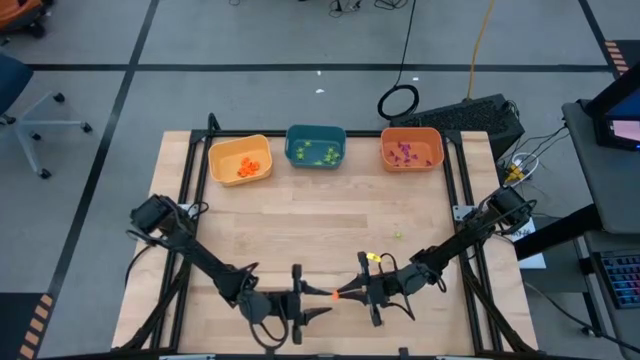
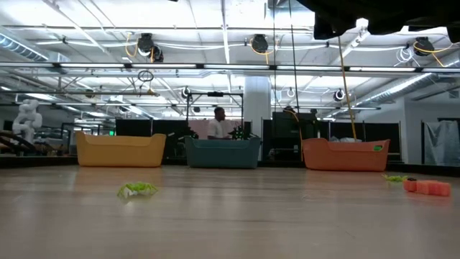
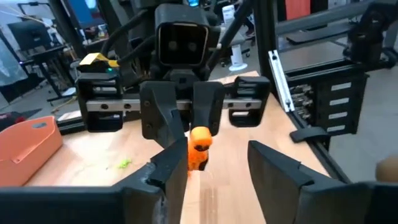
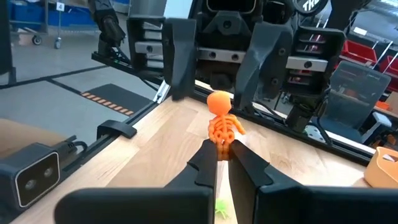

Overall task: Sort Halloween decoration
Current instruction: Put the orange skeleton toy into the yellow bin

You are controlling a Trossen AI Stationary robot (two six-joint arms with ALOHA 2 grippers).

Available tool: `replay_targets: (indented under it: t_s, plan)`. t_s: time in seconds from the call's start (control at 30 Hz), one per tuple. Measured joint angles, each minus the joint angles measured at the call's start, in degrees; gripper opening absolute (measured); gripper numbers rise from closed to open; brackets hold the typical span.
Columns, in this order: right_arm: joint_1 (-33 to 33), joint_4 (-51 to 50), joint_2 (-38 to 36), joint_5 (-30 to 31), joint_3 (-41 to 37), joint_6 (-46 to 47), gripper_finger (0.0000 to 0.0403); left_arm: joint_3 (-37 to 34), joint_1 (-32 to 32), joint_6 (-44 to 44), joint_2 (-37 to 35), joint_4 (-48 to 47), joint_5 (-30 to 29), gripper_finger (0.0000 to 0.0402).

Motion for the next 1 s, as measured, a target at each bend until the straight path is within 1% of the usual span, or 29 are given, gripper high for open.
replay_targets:
  t_s: [0.13,0.23,0.37,0.5,0.7,0.87,0.93,1.0]
  plan:
    - [0.0,-0.01,0.0,0.0,0.0,0.74,0.0011,0.26,0.75,0.42,0.96,1.23,-0.05,0.0148]
    - [0.0,-0.01,0.0,0.0,0.0,0.77,0.0011,0.33,1.45,0.45,1.64,3.32,-0.04,0.0142]
    - [0.0,-0.01,0.0,0.0,0.02,0.77,0.0011,0.35,2.55,0.43,2.64,4.63,0.22,0.0141]
    - [0.0,0.0,0.0,0.04,0.02,0.77,0.0011,0.35,3.54,0.44,3.78,4.83,2.76,0.014]
    - [0.0,-0.02,0.0,0.22,0.02,1.34,0.0011,0.35,3.52,4.83,5.67,12.35,2.55,0.014]
    - [0.0,-0.47,0.0,0.28,0.02,2.5,0.0011,0.42,3.02,6.09,5.77,13.57,2.1,0.014]
    - [0.0,-0.42,0.0,0.28,0.02,2.52,0.0011,0.42,3.01,6.06,5.77,13.31,2.1,0.0134]
    - [0.0,-0.45,0.0,0.28,0.02,2.52,0.0011,0.42,3.05,6.04,5.77,13.31,2.05,0.0118]
